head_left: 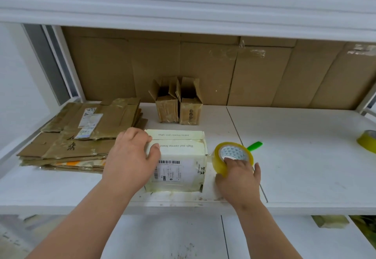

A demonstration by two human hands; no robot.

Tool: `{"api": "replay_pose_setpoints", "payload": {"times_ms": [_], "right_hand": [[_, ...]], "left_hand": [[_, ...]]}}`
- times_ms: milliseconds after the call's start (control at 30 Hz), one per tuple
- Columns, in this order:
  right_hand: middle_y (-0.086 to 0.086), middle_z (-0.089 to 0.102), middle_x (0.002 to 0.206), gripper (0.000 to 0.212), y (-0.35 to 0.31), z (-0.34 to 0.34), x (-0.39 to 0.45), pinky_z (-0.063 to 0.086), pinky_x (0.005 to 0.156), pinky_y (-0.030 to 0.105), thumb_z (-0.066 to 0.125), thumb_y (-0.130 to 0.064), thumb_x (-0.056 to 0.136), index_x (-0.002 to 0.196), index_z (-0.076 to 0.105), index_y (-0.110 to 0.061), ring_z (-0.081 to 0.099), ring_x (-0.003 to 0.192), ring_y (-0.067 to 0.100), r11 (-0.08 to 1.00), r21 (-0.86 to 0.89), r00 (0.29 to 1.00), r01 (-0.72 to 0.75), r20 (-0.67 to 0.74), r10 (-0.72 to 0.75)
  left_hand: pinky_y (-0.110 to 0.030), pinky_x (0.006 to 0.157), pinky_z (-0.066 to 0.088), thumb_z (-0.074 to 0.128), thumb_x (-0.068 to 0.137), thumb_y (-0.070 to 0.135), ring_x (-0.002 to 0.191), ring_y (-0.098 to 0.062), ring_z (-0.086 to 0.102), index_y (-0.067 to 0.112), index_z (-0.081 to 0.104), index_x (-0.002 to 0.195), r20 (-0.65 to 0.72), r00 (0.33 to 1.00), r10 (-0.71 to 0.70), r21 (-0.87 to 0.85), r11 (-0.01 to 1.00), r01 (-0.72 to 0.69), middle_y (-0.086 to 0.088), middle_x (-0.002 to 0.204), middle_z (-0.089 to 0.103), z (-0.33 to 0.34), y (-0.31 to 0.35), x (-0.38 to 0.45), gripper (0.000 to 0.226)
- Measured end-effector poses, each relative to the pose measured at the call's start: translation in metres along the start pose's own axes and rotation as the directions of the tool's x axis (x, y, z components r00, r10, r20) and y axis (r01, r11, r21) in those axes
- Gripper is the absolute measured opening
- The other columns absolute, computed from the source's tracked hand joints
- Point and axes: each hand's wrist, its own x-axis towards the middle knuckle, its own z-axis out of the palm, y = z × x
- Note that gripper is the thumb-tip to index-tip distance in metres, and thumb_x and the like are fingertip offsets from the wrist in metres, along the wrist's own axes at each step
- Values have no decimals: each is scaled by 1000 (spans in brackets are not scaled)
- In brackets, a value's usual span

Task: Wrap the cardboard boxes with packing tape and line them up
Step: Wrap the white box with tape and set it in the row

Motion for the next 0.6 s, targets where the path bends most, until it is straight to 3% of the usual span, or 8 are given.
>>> {"api": "replay_pose_setpoints", "payload": {"times_ms": [200,367,467,600], "right_hand": [[-3,52,138,41,4,-7,17,8,119,50,42,-34,98,137,51,-31,36,137,21,996,-84,1000,0,23,1],[-1,58,127,31,4,-27,22,23,111,40,50,-31,97,126,62,-25,51,120,22,949,311,995,46,-100,-16],[-3,56,116,27,0,-46,19,34,107,48,58,-26,96,122,63,-20,53,114,26,832,528,979,171,-186,-83],[-5,54,115,20,-16,-75,7,44,98,50,57,-32,95,114,61,-26,51,112,28,698,628,932,345,-318,-175]], "left_hand": [[-43,85,45,55,94,30,101,-21,50,23,56,112,-8,999,-37,-38,999,36,7,105,51,-9,13,-8,20],[-39,88,40,47,99,36,104,-18,47,31,56,107,42,997,-63,55,997,60,12,103,48,-13,16,-6,14],[-36,91,37,44,99,33,100,-12,42,33,61,105,73,993,-96,82,993,90,14,104,52,-19,18,1,19],[-31,93,38,50,96,30,100,-11,31,32,67,108,111,991,-81,144,987,65,16,114,51,-22,19,9,21]]}}
